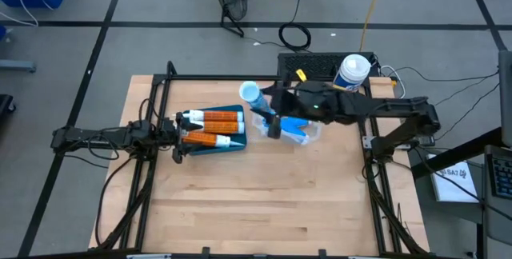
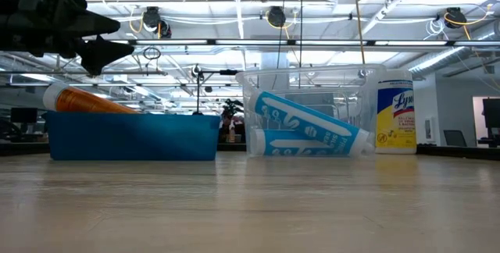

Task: Pick & place silicon tubes, Sealant and Lysol wipes
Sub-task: Put the blue sealant into the transparent bin

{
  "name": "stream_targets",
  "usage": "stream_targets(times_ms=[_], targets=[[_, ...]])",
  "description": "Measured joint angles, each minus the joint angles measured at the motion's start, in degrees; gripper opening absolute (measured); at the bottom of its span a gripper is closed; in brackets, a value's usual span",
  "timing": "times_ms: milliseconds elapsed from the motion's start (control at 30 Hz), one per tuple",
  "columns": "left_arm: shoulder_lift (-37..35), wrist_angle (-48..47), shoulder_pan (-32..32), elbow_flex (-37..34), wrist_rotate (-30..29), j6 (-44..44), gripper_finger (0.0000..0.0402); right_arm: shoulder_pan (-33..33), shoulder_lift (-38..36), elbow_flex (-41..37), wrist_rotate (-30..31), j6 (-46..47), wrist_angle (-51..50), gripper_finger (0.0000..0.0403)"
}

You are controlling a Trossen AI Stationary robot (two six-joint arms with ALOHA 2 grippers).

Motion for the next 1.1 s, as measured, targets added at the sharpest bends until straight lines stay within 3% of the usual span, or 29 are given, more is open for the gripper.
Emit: stream_targets(times_ms=[167,500,767,1100], targets=[[0.0,-0.1,0.0,0.0,0.0,0.0,0.0326,-1.8,2.3,3.0,4.1,-0.7,-9.4,0.0209],[0.0,-0.1,0.0,0.0,0.0,0.2,0.0317,-9.2,2.3,0.8,3.9,3.9,-20.7,0.0209],[0.0,-0.1,0.0,0.0,0.0,0.1,0.0312,-14.8,2.3,-6.3,-0.6,6.6,-22.7,0.0207],[0.0,-0.1,0.0,0.0,0.0,0.1,0.0328,-18.3,2.3,-18.6,-0.7,6.9,-18.2,0.0207]])
